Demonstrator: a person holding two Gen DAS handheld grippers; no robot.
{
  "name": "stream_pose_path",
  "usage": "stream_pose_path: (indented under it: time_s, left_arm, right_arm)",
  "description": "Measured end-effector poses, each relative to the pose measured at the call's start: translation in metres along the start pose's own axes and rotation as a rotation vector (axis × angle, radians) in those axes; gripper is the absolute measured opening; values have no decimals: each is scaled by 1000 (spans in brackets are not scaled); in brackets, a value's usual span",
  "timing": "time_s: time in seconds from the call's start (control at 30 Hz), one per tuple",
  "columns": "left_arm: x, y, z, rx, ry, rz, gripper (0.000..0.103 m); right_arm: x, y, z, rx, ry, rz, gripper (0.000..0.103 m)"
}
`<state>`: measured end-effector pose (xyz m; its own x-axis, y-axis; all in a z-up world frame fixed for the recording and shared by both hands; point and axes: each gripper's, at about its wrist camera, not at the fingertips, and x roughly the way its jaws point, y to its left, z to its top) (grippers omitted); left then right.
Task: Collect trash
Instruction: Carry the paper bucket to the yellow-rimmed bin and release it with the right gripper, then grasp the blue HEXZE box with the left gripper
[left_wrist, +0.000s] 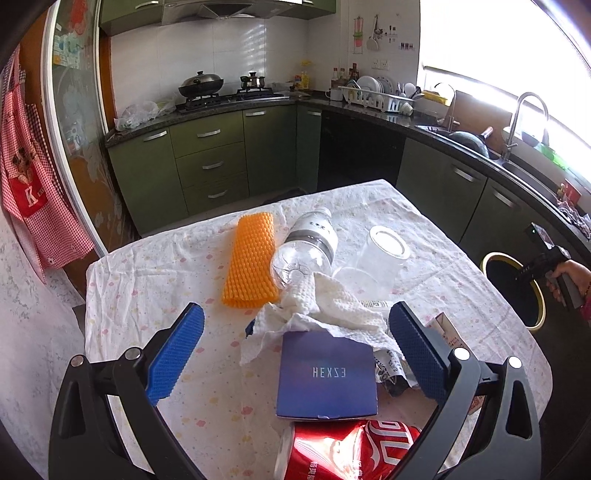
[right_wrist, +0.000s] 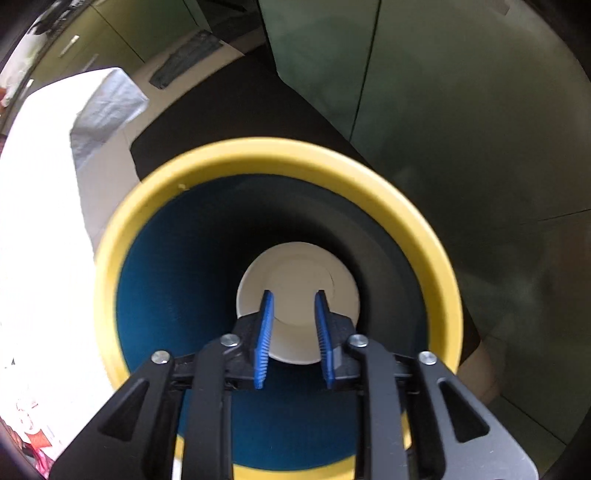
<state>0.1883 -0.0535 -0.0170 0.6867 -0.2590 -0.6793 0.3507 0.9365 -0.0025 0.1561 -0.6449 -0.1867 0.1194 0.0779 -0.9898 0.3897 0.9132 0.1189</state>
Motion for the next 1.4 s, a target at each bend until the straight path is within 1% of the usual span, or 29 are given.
stream_pose_path:
  time_s: [0.1, 0.23, 0.3, 0.43, 0.5, 0.6, 0.7, 0.77, 0.8, 0.83, 0.93, 1.0, 1.07, 1.2, 1.4]
  left_arm:
    - [2, -8, -3, 37, 62, -17, 99]
    - [9, -17, -11, 68, 184, -42, 99]
    - [13, -23, -16, 100, 227, -48, 99]
    - [31, -33, -24, 155, 322, -52, 99]
    - [42, -35, -27, 166, 367, -47, 99]
    - [56, -35, -30, 175, 419, -37, 99]
    - [63, -34, -32, 183, 449, -30, 95]
    - [68, -32, -32, 188, 464, -28, 92]
    - [70, -32, -32, 190, 471, -27, 92]
    - [73, -32, -32, 192, 477, -25, 91]
    - [79, -32, -33, 192, 495, -33, 90]
    - [83, -32, -34, 188, 509, -36, 86]
    - [88, -31, -36, 178, 531, -44, 80]
    - [93, -29, -39, 160, 547, -55, 79]
    - [79, -20, -36, 107, 543, -81, 78]
  right_arm:
    - [-11, 3, -11, -19, -34, 39, 25]
    - [-27, 10, -27, -53, -83, 85, 29]
    - [-32, 13, -36, -71, -102, 108, 32]
    - [-38, 27, -46, -115, -122, 143, 32]
    - [-39, 36, -54, -138, -119, 160, 32]
    - [-37, 45, -56, -164, -118, 165, 34]
    - [-38, 52, -55, -179, -123, 171, 35]
    - [-38, 54, -54, -183, -124, 172, 39]
    - [-38, 55, -54, -182, -124, 173, 40]
    - [-41, 54, -63, -182, -126, 174, 40]
    - [-37, 58, -63, -185, -125, 181, 40]
    - [-33, 61, -62, -184, -120, 182, 40]
    - [-32, 60, -65, -181, -114, 184, 40]
    - [-33, 53, -71, -177, -109, 188, 40]
    - [-35, 53, -72, -184, -119, 194, 41]
